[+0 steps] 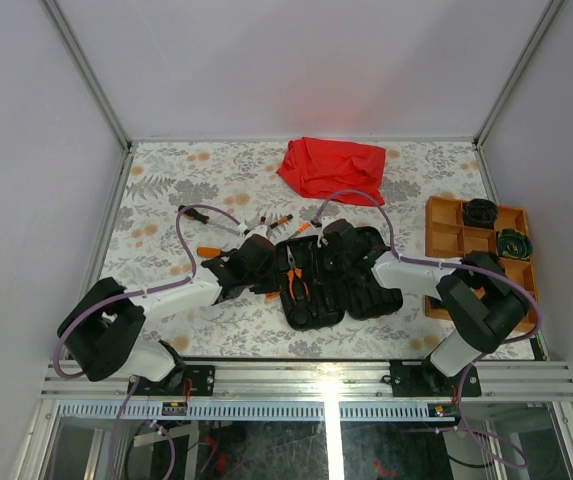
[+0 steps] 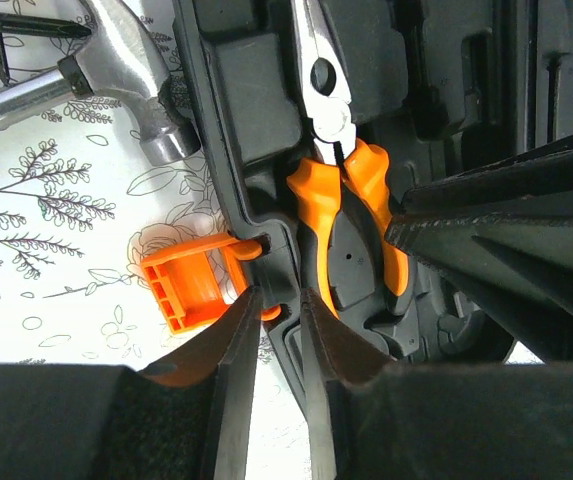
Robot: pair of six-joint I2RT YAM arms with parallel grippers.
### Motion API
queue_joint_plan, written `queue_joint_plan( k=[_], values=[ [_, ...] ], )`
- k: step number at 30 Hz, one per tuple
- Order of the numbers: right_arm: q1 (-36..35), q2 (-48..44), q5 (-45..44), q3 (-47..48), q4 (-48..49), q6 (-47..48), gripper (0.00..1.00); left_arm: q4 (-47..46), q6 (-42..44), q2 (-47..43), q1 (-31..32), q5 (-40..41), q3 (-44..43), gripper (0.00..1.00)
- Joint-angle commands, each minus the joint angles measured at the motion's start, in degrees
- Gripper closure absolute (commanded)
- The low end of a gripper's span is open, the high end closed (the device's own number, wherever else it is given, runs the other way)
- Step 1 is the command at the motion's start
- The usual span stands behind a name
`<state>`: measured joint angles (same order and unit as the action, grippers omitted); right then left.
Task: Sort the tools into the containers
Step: Place the pliers in the storage box.
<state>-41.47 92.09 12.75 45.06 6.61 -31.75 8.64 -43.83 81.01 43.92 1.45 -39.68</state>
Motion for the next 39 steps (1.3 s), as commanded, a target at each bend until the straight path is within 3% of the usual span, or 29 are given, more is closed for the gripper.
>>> queue_joint_plan(
  k=[1, 13, 33, 39],
  values=[
    [-1.0, 0.8, 1.2, 2.9, 2.2, 0.2, 0.72, -3.0, -0.1, 1.0, -0.1, -0.5, 0.2, 0.79],
    [-2.5, 2.9, -2.2, 4.5, -3.1, 1.2, 0.86, -3.9, 0.0, 2.5, 0.0, -1.6, 0.1, 0.81],
    [-8.4, 14.7, -9.3, 9.0, -16.1, -0.3, 0.91, -5.9, 0.2, 5.6, 0.7, -3.4, -0.6, 0.84],
    [-8.7, 9.7, -10.1, 6.5, -13.3, -0.2, 0.88, -4.5, 0.2, 4.4, 0.7, -2.1, -1.0, 0.82]
  ],
)
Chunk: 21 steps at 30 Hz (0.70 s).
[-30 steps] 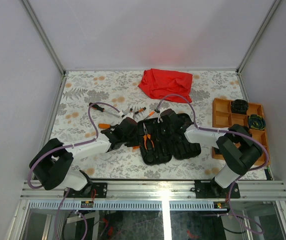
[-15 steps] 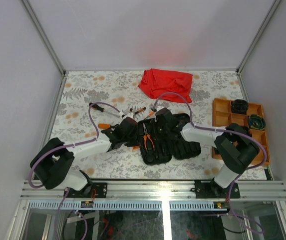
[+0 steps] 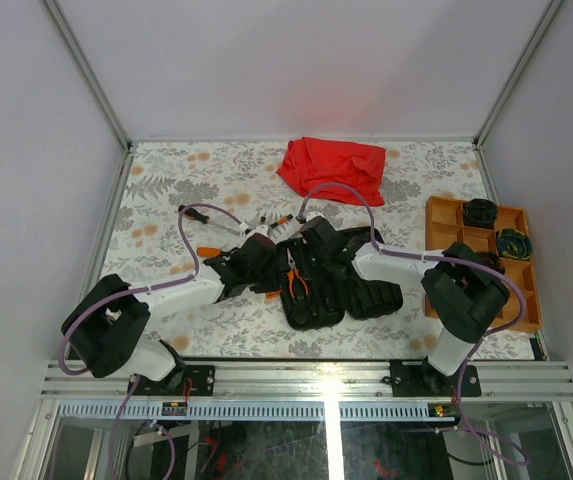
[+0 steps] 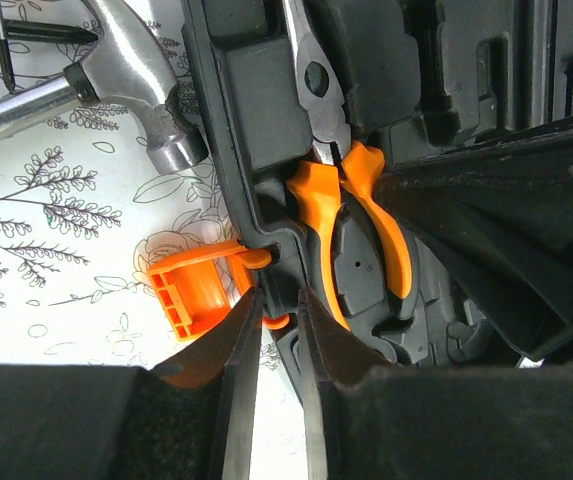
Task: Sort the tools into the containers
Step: Place the pliers in the storage box, then pick up the hammer at the center of the board.
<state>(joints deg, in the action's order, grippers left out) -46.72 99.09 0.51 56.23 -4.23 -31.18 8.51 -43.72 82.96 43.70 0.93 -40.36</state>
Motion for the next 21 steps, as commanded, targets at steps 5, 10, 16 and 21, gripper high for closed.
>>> queue_joint_plan(
  k=[5, 10, 16, 21],
  values=[
    [-3.4, -8.0, 1.6, -7.5, 2.9, 0.5, 0.77, -1.5, 0.8, -0.5, 0.1, 0.2, -2.0, 0.7],
    [-3.4, -17.9, -3.2, -8.9, 3.8, 2.3, 0.65, 3.9, 3.2, -5.2, -2.0, 3.7, -4.9, 0.57],
    [-3.5, -26.4, -11.1, -11.4, 1.6, 4.1, 0.57, 10.7, 7.0, -9.8, -5.2, 11.0, -8.1, 0.53],
    [-3.4, -32.4, -18.8, -16.2, 1.0, 1.8, 0.53, 14.1, 7.3, -13.9, -7.2, 16.5, -8.7, 0.46]
  ],
)
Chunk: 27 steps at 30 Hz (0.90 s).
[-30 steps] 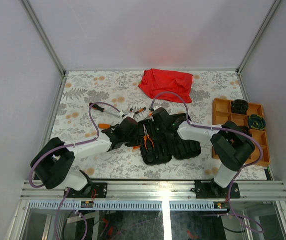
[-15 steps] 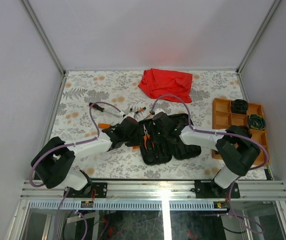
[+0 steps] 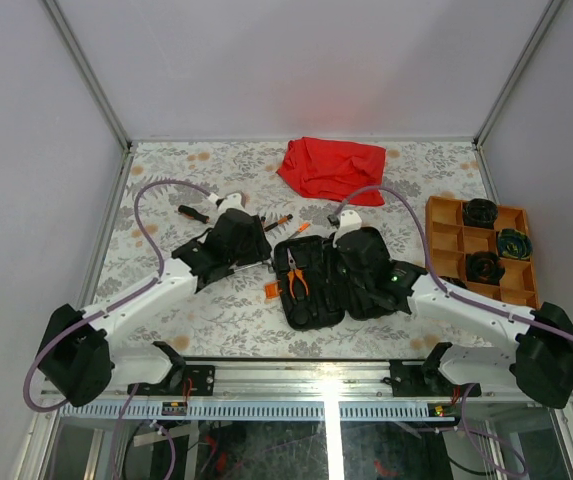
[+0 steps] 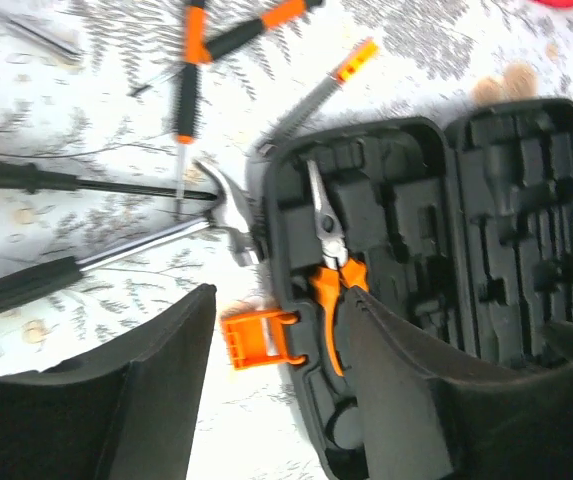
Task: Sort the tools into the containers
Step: Pick up the hammer at the center of the board.
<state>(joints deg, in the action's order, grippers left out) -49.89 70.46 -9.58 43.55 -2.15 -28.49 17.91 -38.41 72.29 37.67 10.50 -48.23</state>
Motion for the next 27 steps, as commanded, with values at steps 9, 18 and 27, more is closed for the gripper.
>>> queue_joint_plan(
  k=[9, 18, 27],
  values=[
    [-0.2, -14.1, -18.8, -11.0, -2.3, -5.3, 0.42, 9.6, 1.6, -7.3, -2.5, 14.9, -2.9, 0.39],
    [-0.2, -16.8, -18.2, -13.0, -3.5, -4.0, 0.4, 10.8, 9.5, -3.0, -10.8, 5.5, -3.6, 0.4],
    [-0.2, -15.8, -13.2, -14.7, -1.7, -1.6, 0.38, 6.8, 13.7, -3.5, -12.5, 4.5, 0.2, 0.36]
  ],
)
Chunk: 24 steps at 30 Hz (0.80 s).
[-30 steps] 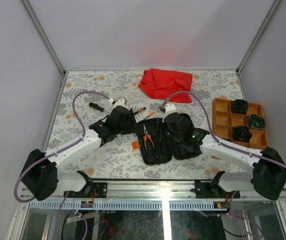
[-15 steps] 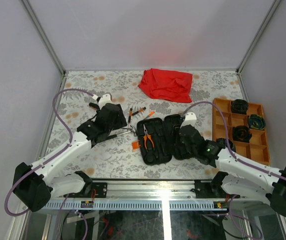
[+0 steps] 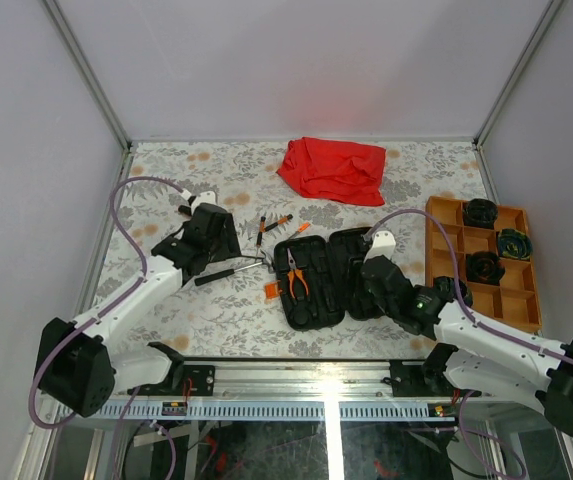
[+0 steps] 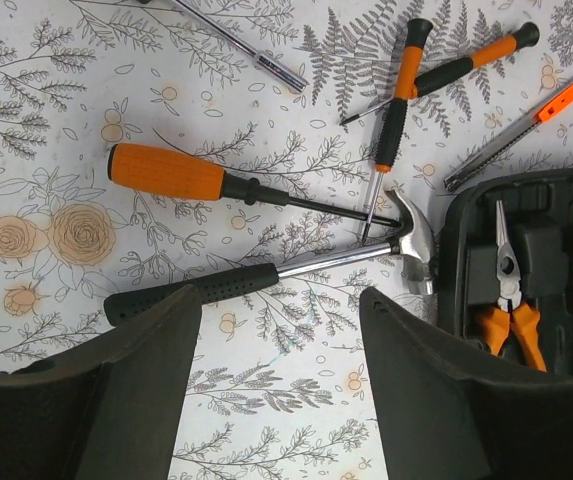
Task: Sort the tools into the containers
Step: Pick up the hammer at the center of the board.
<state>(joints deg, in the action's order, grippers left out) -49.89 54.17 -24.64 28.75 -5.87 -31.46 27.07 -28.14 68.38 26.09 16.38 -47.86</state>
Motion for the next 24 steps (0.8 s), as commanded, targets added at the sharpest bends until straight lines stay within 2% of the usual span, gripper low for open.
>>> queue_joint_plan(
  k=[1, 3, 6, 24],
  values=[
    [-0.1, 1.0, 2.5, 0.2, 2.1, 1.5, 0.38, -0.8, 4.1, 1.8, -1.3, -2.5, -1.4, 0.36],
    [-0.2, 1.6, 3.9, 0.6, 2.1, 2.0, 0.38, 2.7, 6.0, 6.2, -2.0, -5.4, -3.9, 0.37],
    [-0.2, 2.3, 5.2, 0.8, 2.1, 2.2, 0.37, 2.6, 7.6, 9.6, -2.1, -8.8, -4.2, 0.39],
    [-0.1, 3.3, 7.2, 0.1, 2.5, 2.9, 0.37, -0.5, 8.5, 24.1, -0.8, -12.0, -8.1, 0.37]
  ],
)
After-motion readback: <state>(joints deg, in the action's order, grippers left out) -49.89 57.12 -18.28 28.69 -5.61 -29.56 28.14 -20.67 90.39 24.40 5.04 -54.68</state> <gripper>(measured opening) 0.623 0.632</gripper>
